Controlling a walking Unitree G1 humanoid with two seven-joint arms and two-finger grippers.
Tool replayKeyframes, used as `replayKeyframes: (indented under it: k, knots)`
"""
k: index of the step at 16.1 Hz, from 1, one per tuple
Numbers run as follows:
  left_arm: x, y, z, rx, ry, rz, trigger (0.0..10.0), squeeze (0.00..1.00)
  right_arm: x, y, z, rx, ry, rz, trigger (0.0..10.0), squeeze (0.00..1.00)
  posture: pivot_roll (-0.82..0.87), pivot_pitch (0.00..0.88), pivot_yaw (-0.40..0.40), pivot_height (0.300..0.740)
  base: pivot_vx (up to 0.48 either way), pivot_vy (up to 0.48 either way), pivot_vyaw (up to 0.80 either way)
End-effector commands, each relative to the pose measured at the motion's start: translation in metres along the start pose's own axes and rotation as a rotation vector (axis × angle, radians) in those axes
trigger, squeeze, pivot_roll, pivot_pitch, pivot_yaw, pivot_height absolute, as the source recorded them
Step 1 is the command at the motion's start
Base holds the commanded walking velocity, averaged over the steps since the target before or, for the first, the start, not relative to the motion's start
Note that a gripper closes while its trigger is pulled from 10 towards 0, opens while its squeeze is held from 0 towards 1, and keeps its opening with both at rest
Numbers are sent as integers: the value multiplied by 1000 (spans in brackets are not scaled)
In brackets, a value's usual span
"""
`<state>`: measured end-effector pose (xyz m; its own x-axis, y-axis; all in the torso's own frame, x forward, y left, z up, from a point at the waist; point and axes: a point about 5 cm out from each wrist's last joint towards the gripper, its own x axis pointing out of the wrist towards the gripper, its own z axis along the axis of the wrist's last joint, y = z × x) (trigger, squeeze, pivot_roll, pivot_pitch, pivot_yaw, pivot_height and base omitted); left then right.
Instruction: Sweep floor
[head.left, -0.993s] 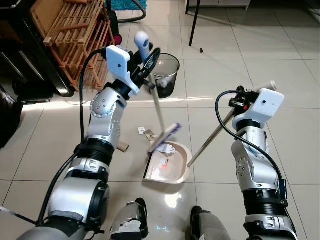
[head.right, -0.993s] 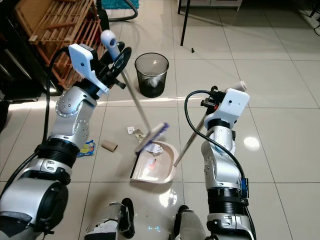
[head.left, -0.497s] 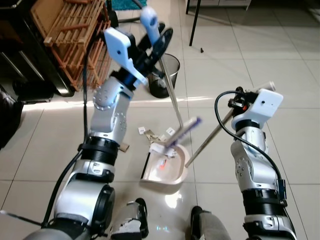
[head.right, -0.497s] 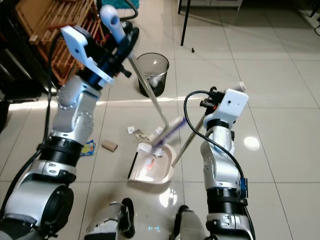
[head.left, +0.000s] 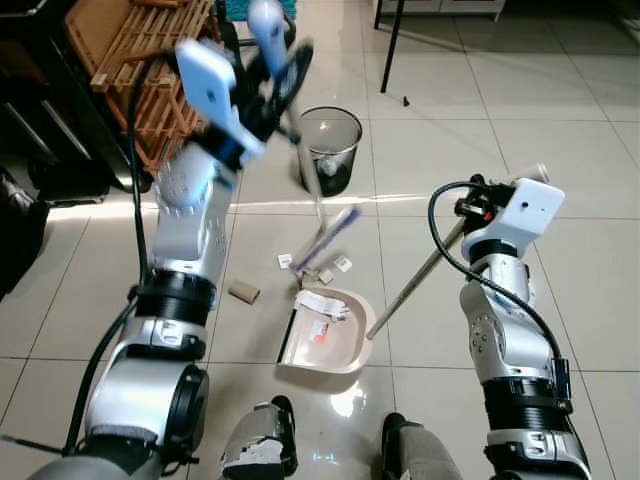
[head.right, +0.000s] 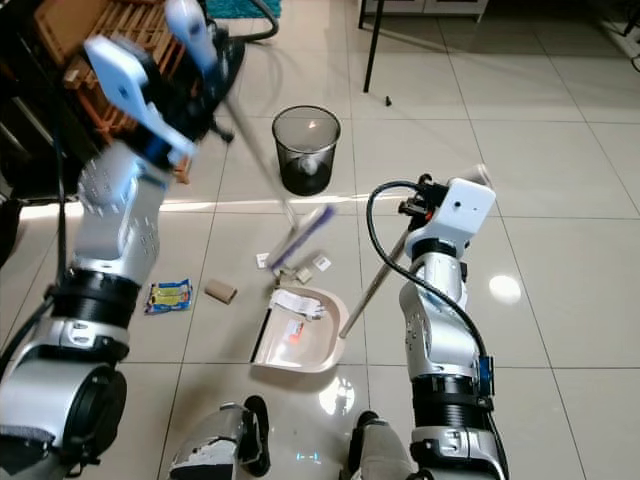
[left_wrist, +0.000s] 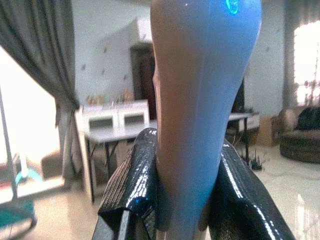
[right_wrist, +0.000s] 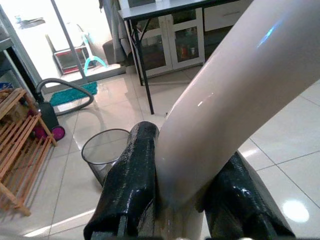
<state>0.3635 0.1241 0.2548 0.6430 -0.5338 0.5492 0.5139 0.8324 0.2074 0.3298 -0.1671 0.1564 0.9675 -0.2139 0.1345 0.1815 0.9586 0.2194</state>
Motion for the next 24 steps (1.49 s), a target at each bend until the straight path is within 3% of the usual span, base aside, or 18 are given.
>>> replayKeyframes:
  k: [1,7,9,10,12,15,18,20,24]
  knots:
    - [0,-3,-3,-14,-18,20,10000,0,3,3,10,29,-37,6,10000,0,-41,153,45,740,0,0,0]
    - [9,-21,-11,-130,-37,88,10000,0,0,5,8,34,-33,6,10000,0,-50,154,52,740,0,0,0]
    - [20,-20,6,-245,-124,153,10000,0,0,2,8,33,-31,0,10000,0,-46,151,51,740,0,0,0]
    - [22,-20,12,-243,-141,143,10000,0,-1,2,8,32,-30,0,10000,0,-43,146,50,740,0,0,0]
    - [23,-19,21,-210,-147,121,10000,0,-1,2,9,35,-34,1,10000,0,-41,141,52,740,0,0,0]
    - [23,-3,62,-49,-92,80,10000,0,-2,-4,29,43,-81,-2,10000,0,-21,120,49,740,0,0,0]
    - [15,8,91,69,-44,100,10000,0,-1,-8,42,-43,-84,16,10000,0,-14,103,53,740,0,0,0]
    - [9,12,85,121,37,130,10000,0,-1,-6,47,-91,-93,42,10000,0,-19,97,50,740,0,0,0]
    - [-42,9,30,85,234,310,10000,0,-9,10,52,-126,-99,129,10000,0,-29,80,28,740,0,0,0]
